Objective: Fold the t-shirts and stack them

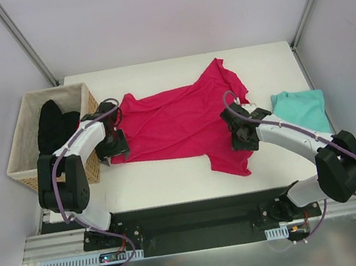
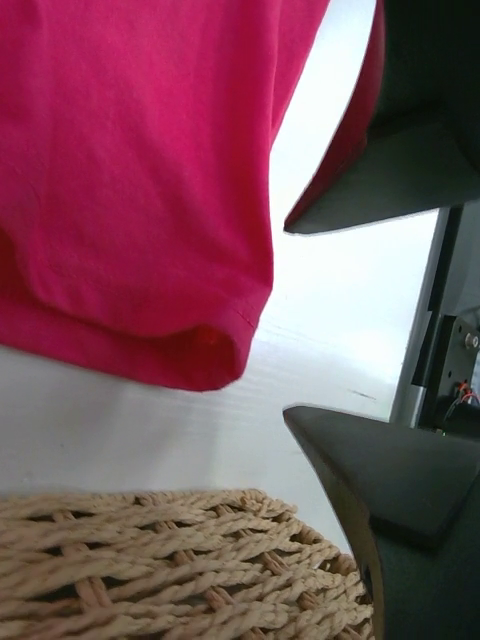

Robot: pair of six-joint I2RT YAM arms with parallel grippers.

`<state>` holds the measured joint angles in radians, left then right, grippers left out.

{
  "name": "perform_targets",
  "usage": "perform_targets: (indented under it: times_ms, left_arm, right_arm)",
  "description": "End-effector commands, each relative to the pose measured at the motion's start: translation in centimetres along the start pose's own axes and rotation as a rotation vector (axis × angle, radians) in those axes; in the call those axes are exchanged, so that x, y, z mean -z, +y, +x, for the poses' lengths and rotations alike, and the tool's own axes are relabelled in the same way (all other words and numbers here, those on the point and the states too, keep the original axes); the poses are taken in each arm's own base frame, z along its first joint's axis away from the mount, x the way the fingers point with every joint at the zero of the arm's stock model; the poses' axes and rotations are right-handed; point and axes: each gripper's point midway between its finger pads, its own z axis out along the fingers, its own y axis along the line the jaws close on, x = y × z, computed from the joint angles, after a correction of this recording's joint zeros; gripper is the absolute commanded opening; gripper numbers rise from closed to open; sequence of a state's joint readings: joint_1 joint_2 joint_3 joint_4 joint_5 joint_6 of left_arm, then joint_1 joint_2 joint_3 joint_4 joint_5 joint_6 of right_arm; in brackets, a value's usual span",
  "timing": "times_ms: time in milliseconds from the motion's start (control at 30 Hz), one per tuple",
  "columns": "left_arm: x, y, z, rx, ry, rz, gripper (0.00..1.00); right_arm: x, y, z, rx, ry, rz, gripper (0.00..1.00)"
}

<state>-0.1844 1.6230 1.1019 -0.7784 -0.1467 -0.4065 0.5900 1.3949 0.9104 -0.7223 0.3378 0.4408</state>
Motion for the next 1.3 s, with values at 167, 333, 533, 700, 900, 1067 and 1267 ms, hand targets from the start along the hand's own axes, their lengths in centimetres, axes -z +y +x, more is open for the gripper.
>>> perform_targets:
  times_ms: [167, 333, 533, 700, 900, 1067, 1267]
  left_arm:
    - [1.4, 1.2, -0.5, 0.075, -0.079, -0.037, 0.52]
    - [1.2, 1.8, -0.8, 0.088, -0.089, -0.067, 0.53]
    - [0.2, 2.5, -0.7, 0.114, -0.061, -0.092, 0.53]
    - [-0.7, 2.0, -1.0, 0.119, -0.039, -0.09, 0.53]
    - [-1.6, 1.3, -1.8, 0.118, -0.021, -0.085, 0.53]
    - [-2.0, 1.0, -2.3, 0.113, -0.016, -0.084, 0.53]
    - [-2.2, 0.8, -2.5, 0.115, -0.015, -0.079, 0.53]
  right_arm:
    - [3.2, -0.3, -2.6, -0.02, -0.09, -0.011, 0.46]
    - [3.4, -0.4, -2.7, -0.031, -0.094, -0.016, 0.46]
    - [4.2, -0.7, -2.9, -0.039, -0.112, -0.019, 0.46]
    - [4.6, -0.7, -3.3, -0.037, -0.118, -0.016, 0.46]
    - [5.0, -0.9, -3.6, -0.033, -0.126, -0.011, 0.46]
    - [5.3, -1.2, -3.7, -0.032, -0.13, -0.002, 0.46]
    - [5.3, -1.3, -3.7, -0.035, -0.127, 0.006, 0.47]
